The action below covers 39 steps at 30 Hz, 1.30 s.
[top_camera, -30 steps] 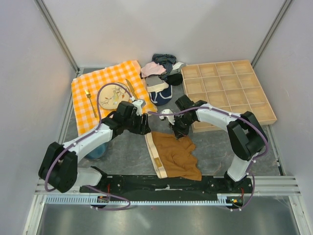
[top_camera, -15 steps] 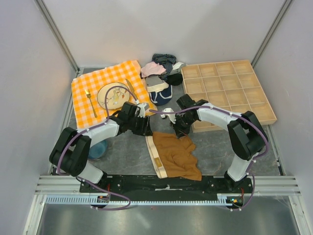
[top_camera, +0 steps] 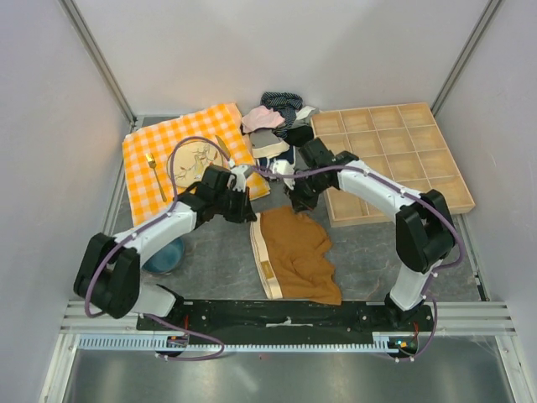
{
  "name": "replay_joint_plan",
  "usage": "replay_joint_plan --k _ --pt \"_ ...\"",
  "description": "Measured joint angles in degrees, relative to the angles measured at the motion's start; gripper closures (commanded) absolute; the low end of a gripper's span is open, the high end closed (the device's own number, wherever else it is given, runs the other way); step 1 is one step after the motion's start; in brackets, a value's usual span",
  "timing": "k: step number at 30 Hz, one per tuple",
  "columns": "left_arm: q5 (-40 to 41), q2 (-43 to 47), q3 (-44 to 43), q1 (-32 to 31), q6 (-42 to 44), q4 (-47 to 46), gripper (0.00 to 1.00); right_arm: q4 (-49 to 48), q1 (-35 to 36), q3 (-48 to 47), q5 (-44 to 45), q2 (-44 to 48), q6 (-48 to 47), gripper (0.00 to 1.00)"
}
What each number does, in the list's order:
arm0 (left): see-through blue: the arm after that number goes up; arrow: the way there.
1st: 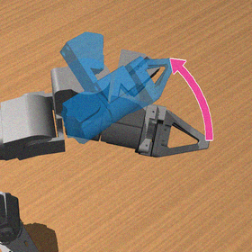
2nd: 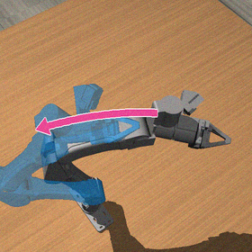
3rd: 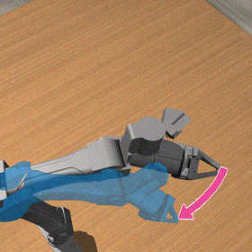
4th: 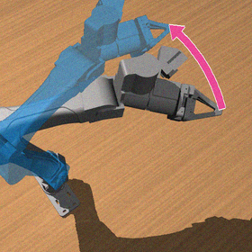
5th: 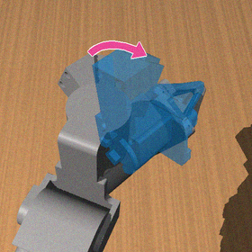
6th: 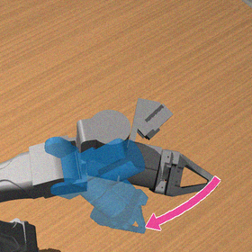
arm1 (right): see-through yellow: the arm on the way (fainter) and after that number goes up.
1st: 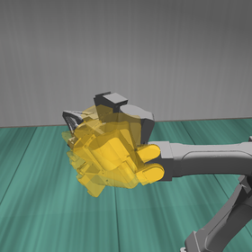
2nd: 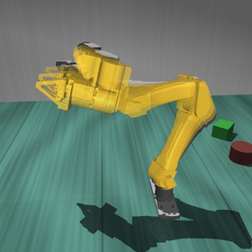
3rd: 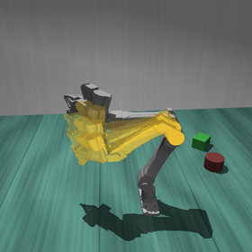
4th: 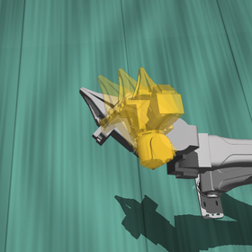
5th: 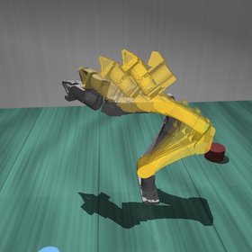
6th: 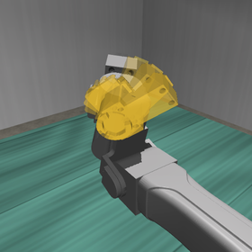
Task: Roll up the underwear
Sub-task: Flatten out the underwear at the center of the board, then fold the underwear at the center of the board.
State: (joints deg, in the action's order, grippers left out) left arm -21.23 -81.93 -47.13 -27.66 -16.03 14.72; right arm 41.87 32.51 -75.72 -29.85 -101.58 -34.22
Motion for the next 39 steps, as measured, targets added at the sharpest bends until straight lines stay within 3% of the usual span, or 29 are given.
replay_joint_plan --k 9,13,19,25,28,33,39 --pt "-1.0 15.6 -13.3 0.3 2.7 5.2 0.98 9.0 0.0 -26.0 1.3 1.1 -5.2 1.0" --pt "-5.1 22.2 -15.7 0.3 3.3 6.8 0.98 14.5 1.7 -26.6 1.5 9.1 -9.7 1.0" --pt "-12.9 28.0 -19.9 0.2 3.3 10.3 0.98 19.0 10.5 -26.6 0.7 23.5 -13.2 1.0" --pt "-18.5 31.7 -23.1 0.1 2.2 10.8 0.98 21.3 9.6 -31.1 -0.3 27.5 -13.1 1.0" --pt "-18.0 33.3 -21.6 -0.1 1.8 10.4 0.98 19.0 8.4 -28.5 1.0 27.1 -11.0 1.0" --pt "-11.7 34.6 -9.7 -0.1 -0.5 6.1 0.98 12.0 3.9 -20.5 5.3 20.7 -7.4 1.0" --pt "-0.6 19.0 2.4 2.2 -3.7 -1.2 0.98 5.4 1.7 -16.2 8.9 4.1 -5.6 1.0"
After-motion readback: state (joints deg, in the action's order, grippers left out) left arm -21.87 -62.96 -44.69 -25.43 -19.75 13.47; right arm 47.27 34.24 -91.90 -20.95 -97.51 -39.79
